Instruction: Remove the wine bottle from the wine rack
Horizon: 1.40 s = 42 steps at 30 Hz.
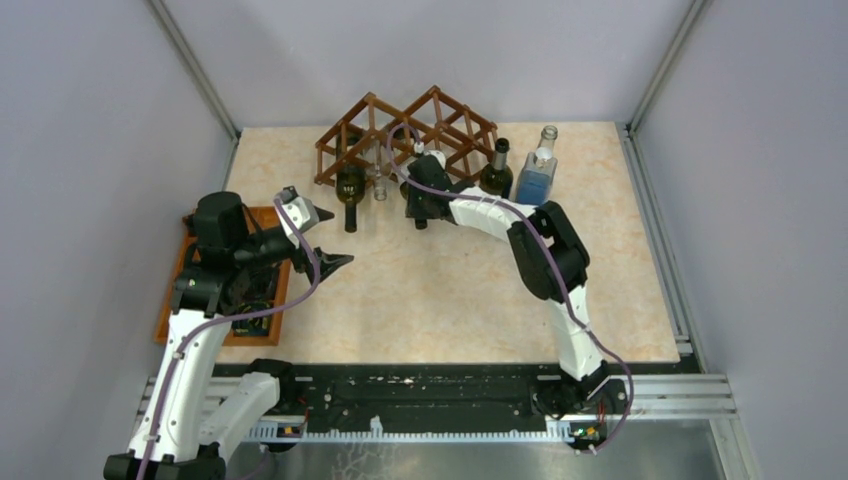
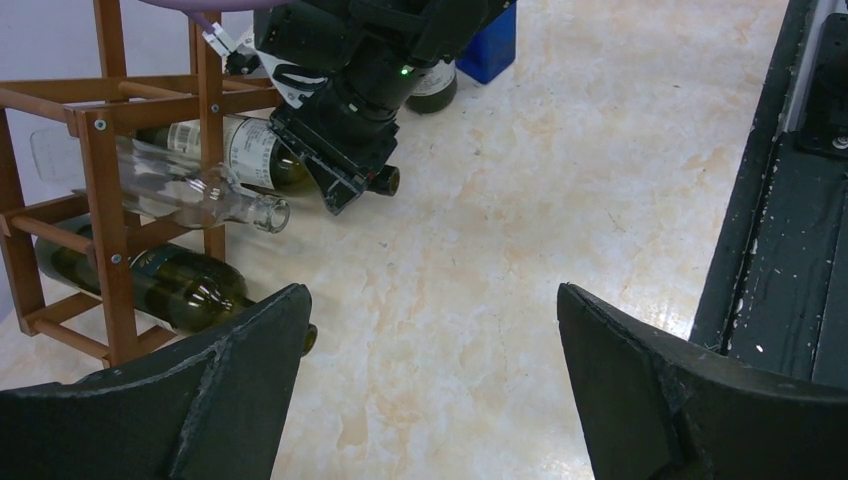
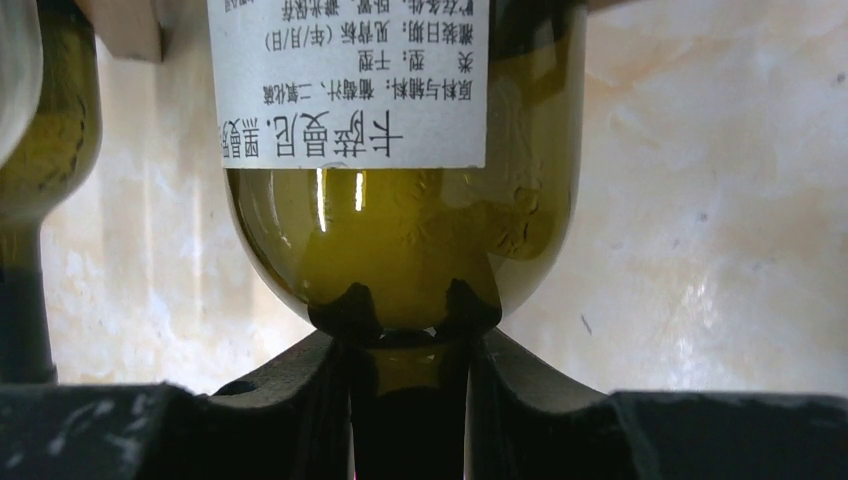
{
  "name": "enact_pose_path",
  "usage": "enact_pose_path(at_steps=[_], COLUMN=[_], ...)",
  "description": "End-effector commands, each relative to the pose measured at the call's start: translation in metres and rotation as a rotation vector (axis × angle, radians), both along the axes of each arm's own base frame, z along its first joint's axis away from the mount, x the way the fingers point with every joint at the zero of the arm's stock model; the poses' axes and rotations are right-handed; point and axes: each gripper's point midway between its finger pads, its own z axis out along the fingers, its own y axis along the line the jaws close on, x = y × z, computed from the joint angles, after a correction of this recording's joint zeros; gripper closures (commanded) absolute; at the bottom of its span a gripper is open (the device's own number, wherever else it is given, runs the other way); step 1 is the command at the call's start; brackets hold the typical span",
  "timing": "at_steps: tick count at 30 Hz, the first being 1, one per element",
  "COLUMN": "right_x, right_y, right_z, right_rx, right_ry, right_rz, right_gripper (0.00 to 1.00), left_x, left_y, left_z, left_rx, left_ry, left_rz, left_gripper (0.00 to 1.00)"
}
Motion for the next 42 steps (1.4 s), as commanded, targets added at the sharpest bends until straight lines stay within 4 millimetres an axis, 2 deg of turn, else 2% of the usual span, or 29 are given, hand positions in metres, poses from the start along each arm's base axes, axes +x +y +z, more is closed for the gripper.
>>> enact_pose_path(at_steps=[1,11,16,29,36,42], right_x=[0.0,-0.041,-0.058,-0.089,-0.096,-0.103], right_y=[0.0,-0.008,-0.011,-0.017,-0.019,-0.021], right_z=[0.067,0.047,0.045,0.058,0.07,0.087], right_rx=[0.104,0.099,0.078,0.08,0.114,0.15], right_ry=[-0.124,-0.102,-0.113,-0.169,-0.205,-0.228], right_rz=[-0.029,-0.013,0.007,0.033,0.041,0.057], right_gripper=[1.0,1.0,1.0,1.0,1.0,1.0], left_x=[-0.004,-0.003,-0.003,-0.004,-0.005,-0.005], left_y=[-0.002,-0.002,-0.003,-0.003,-0.003,-0.003], left_z=[-0.003,-0.006,-0.008,-0.007,-0.006,-0.008], left_rx=[0.001,-0.001,-0.004,-0.01,-0.01,-0.007], left_ry=[-0.004,0.008,0.012,0.015,0.011,0.013], left_rz=[-0.016,-0.017,-0.02,-0.021,-0.02,-0.021], left_gripper=[0.01,0.01,0.01,0.01,0.01,0.01])
